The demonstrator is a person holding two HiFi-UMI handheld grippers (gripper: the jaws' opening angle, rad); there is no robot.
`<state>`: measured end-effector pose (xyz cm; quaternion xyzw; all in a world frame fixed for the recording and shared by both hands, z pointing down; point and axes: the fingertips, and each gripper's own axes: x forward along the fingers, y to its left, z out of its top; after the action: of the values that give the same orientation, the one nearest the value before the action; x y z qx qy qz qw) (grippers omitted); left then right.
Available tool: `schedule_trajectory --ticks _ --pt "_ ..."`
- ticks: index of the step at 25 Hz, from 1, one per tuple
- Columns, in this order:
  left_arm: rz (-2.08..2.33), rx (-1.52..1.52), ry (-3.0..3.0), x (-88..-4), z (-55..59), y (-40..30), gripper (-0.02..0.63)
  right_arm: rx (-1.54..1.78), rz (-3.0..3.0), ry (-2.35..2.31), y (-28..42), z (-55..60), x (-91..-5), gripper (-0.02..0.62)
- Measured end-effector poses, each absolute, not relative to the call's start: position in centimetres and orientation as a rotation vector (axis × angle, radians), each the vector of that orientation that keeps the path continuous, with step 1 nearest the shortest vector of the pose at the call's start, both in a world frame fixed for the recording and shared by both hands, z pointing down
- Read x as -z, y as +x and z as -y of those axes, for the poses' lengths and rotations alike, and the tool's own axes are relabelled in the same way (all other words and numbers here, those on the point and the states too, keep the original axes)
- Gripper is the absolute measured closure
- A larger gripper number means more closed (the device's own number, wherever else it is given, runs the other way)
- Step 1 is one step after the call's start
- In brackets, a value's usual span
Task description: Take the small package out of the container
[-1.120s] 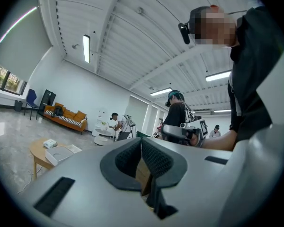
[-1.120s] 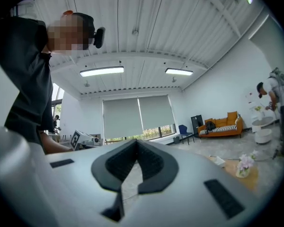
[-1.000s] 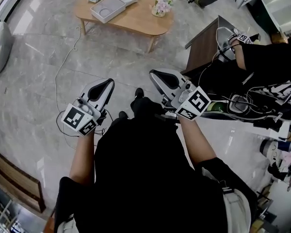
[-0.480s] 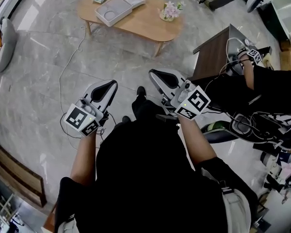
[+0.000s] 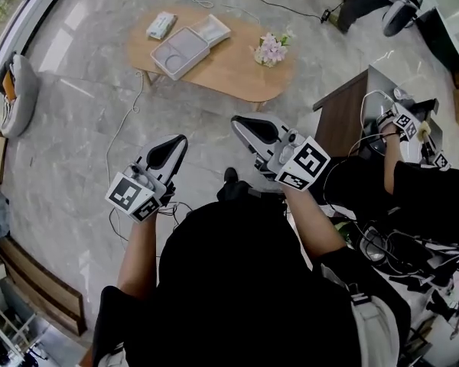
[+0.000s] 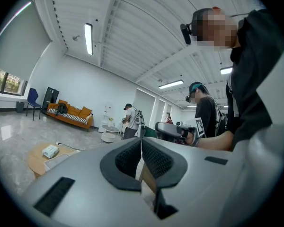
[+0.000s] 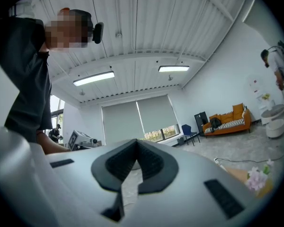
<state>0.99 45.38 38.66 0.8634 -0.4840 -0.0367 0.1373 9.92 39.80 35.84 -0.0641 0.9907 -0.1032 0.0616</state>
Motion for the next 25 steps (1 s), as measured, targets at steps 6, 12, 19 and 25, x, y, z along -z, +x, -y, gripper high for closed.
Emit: schedule_trajectory --ticks 6,12,19,25 --pt "1.458 0.113 2.462 -38.3 -39.7 0.7 0.588 0.341 -2.972 -0.194 11.0 -32.7 -36.0 0.583" --pt "1.478 0.115 2.442 -38.5 -35.7 -0.1 0.588 0.372 -2.952 -0.176 9.9 -28.3 -36.7 0.583" --pt "1.469 0.117 2.407 -39.8 -31.2 -2.3 0.588 0.454 -2.958 -0.204 8.3 -23.7 -38.8 0.583" --pt "1.445 0.140 2.390 -41.4 -26.9 -5.9 0.588 0.495 -2.984 -0.246 5.2 -20.0 -40.3 0.583"
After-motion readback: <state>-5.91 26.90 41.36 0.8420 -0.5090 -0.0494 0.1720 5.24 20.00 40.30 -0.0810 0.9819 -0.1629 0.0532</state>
